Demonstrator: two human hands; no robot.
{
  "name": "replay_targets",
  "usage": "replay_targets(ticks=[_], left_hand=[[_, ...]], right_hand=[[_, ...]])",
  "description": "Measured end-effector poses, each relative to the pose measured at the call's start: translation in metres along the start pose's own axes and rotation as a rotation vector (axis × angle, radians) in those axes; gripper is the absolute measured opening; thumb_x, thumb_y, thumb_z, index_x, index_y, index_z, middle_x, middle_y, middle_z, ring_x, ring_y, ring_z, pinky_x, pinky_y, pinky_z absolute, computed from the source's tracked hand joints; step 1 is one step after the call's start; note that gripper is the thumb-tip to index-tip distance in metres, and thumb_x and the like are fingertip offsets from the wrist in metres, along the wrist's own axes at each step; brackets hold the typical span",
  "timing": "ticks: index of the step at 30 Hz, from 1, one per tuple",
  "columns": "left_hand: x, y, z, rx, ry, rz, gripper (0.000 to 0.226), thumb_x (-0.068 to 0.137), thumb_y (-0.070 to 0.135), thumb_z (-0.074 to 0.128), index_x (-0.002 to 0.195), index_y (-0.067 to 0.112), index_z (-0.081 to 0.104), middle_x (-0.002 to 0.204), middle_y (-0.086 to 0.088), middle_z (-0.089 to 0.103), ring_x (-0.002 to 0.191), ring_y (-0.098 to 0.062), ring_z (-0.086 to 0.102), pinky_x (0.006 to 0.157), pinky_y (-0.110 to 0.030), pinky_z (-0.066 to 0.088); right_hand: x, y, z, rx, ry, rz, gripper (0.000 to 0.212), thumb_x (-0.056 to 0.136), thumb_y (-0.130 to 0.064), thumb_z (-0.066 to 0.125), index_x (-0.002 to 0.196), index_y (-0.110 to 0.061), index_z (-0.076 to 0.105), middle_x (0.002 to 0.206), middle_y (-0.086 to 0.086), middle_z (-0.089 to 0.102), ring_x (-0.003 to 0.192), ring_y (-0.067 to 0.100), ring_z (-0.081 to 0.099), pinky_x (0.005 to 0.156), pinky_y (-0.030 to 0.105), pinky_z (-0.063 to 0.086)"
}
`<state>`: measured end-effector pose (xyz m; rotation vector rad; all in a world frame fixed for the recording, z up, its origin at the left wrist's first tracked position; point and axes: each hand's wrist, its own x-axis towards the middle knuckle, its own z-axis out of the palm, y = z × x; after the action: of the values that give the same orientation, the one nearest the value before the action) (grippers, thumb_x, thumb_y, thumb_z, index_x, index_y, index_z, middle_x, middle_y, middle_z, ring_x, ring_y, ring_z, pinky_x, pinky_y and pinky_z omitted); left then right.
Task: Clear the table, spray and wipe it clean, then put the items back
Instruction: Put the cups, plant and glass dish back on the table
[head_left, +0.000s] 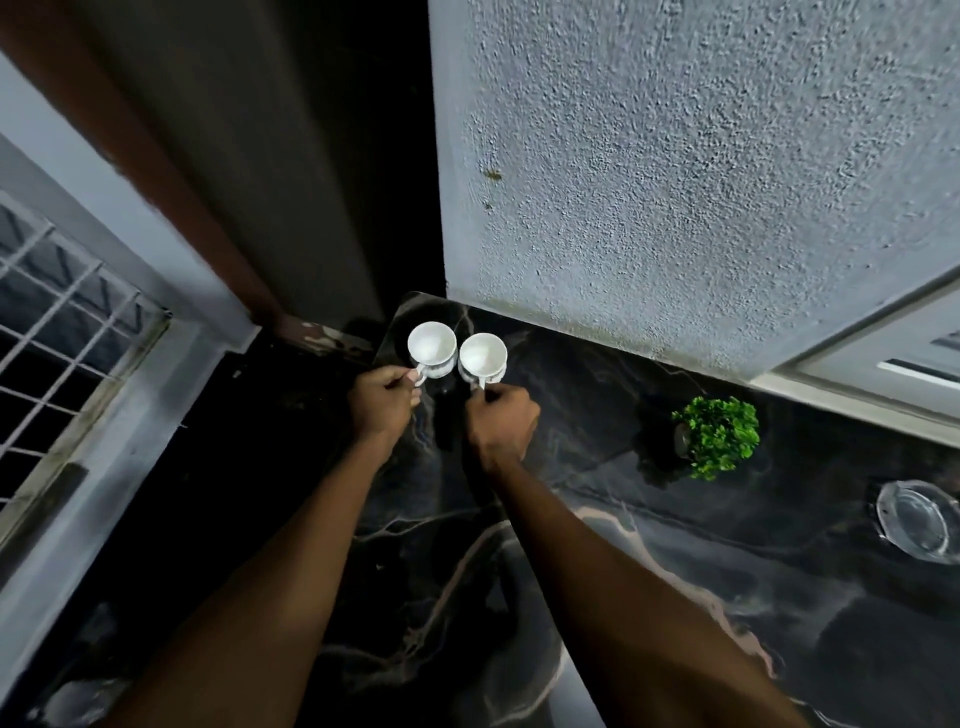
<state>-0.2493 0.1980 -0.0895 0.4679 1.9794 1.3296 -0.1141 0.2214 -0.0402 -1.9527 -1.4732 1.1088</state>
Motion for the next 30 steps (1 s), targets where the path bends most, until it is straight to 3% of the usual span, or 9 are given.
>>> replay_targets(ticks=[3, 8, 30], left_hand=[[0.001, -0.004, 0.001, 0.008, -0.021, 0.022, 0.014, 0.092, 0.003, 0.064, 0.08, 0.008, 0.069, 0.071, -0.009, 0.067, 0.055, -0.004, 0.065, 0.085, -0.047, 0.058], [0.005, -0.004, -0.001, 0.04, -0.024, 0.038, 0.03, 0.092, 0.003, 0.064, 0.068, 0.021, 0.066, 0.069, -0.008, 0.068, 0.068, -0.024, 0.066, 0.087, -0.055, 0.059], [0.003, 0.0, -0.007, 0.129, -0.044, 0.078, 0.031, 0.09, 0.006, 0.066, 0.065, 0.026, 0.068, 0.073, -0.017, 0.07, 0.072, -0.028, 0.069, 0.083, -0.057, 0.059]], right_hand=[[-0.005, 0.002, 0.001, 0.004, 0.014, -0.014, 0.025, 0.09, -0.023, 0.064, 0.089, -0.003, 0.078, 0.087, 0.025, 0.073, 0.09, 0.041, 0.07, 0.071, 0.037, 0.049], [-0.008, 0.002, 0.003, 0.017, 0.053, -0.009, 0.024, 0.088, -0.023, 0.065, 0.085, -0.003, 0.078, 0.082, 0.024, 0.073, 0.081, 0.039, 0.072, 0.067, 0.035, 0.049], [-0.011, -0.009, 0.012, 0.046, 0.061, 0.066, 0.029, 0.088, -0.029, 0.068, 0.087, -0.003, 0.078, 0.089, 0.025, 0.074, 0.09, 0.041, 0.071, 0.073, 0.037, 0.054]])
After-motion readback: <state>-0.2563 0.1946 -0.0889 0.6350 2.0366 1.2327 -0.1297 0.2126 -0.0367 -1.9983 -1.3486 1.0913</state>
